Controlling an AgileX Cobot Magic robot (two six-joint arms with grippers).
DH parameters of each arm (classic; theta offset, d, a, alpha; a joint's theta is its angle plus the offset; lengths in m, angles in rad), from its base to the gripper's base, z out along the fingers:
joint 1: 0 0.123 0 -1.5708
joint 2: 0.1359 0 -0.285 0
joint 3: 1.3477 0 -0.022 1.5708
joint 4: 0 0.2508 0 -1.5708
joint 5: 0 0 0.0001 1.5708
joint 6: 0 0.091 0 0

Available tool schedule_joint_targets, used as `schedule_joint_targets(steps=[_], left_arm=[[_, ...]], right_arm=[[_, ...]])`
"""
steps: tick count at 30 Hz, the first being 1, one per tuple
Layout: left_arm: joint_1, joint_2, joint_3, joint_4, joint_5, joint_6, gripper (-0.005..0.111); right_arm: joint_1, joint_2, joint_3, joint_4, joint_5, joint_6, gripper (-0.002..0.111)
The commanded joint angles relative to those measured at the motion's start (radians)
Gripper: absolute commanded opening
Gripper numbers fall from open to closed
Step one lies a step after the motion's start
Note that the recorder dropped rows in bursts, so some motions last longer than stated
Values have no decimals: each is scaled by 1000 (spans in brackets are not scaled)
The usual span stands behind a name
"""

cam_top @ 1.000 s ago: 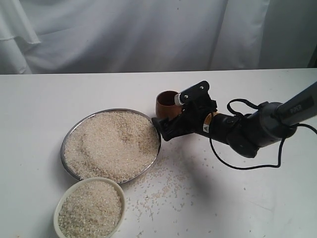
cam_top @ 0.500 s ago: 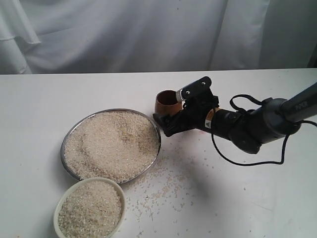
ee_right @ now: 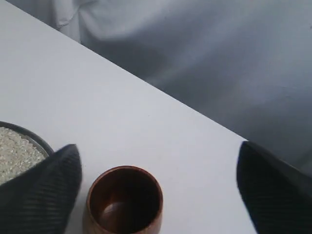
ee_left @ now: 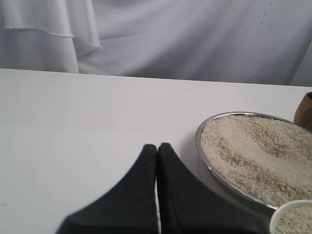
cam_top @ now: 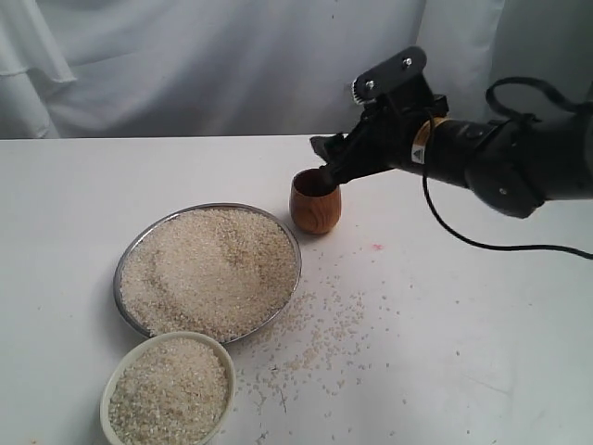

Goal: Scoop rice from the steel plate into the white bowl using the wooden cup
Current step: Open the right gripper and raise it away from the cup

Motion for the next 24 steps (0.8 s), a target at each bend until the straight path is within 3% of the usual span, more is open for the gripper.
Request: schedule_joint_targets(steps=[1, 4, 6, 14, 24], left_arm=[[-2, -5, 5, -1, -6, -3, 0], [-2, -5, 5, -1, -6, -3, 0], [-2, -5, 5, -1, -6, -3, 0], [-2, -5, 5, -1, -6, -3, 0], [-2, -5, 5, -1, -6, -3, 0]], right_arm=[[-8, -128, 37, -6, 100, 96, 41], [2, -216, 63, 0, 175, 322, 11], [7, -263, 73, 3, 262, 496, 0], [-43, -412, 72, -10, 595, 571, 0], [-52, -500, 72, -112, 612, 510, 0]])
